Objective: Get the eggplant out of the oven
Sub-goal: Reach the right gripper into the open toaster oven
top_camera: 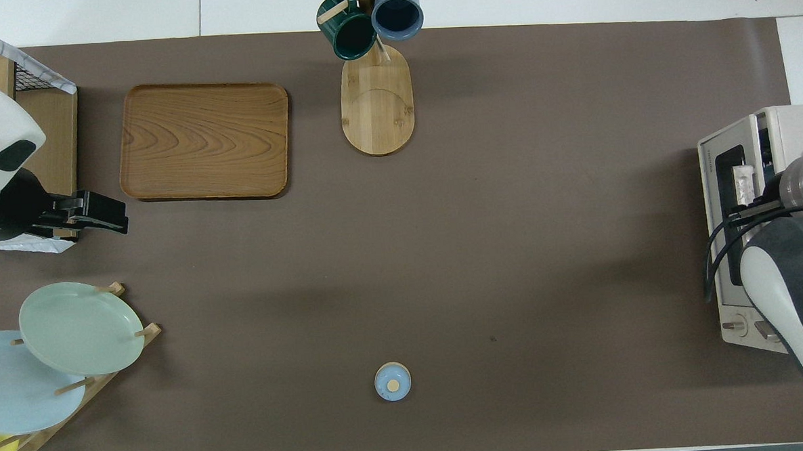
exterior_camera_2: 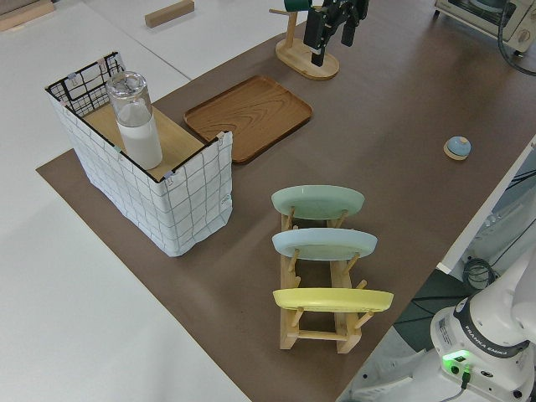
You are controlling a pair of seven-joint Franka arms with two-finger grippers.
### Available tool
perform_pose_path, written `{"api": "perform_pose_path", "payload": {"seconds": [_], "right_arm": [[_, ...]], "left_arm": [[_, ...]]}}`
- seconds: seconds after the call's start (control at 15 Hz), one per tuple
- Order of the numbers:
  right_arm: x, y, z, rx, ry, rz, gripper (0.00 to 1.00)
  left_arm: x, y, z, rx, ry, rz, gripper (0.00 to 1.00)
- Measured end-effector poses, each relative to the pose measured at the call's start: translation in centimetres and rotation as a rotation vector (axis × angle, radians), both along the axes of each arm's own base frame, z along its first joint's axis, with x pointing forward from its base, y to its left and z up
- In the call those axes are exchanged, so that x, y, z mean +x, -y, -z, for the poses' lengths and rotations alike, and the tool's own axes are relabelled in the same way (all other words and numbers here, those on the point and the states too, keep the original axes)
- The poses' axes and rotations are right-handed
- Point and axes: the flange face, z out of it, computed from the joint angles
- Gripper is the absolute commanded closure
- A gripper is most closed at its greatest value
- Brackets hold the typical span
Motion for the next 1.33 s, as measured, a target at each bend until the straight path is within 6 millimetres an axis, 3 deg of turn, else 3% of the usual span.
{"api": "perform_pose_path", "payload": {"seconds": [0.27, 0.47, 0.6, 1.33], "right_arm": [[0.4, -3.1, 2.3, 0.057, 0.021, -0.021, 1.00], [0.6, -6.4, 6.7, 0.082, 0.043, -0.031, 1.00], [0.5, -7.5, 9.2, 0.094, 0.056, -0.040, 1.00], [0.8, -8.2, 14.3, 0.126, 0.053, 0.010, 1.00]], "left_arm": [[0.0, 0.0, 0.0, 0.000, 0.000, 0.000, 0.00], [0.0, 0.0, 0.0, 0.000, 0.000, 0.000, 0.00], [0.0, 0.0, 0.0, 0.000, 0.000, 0.000, 0.00], [0.0, 0.0, 0.0, 0.000, 0.000, 0.000, 0.00]]}}
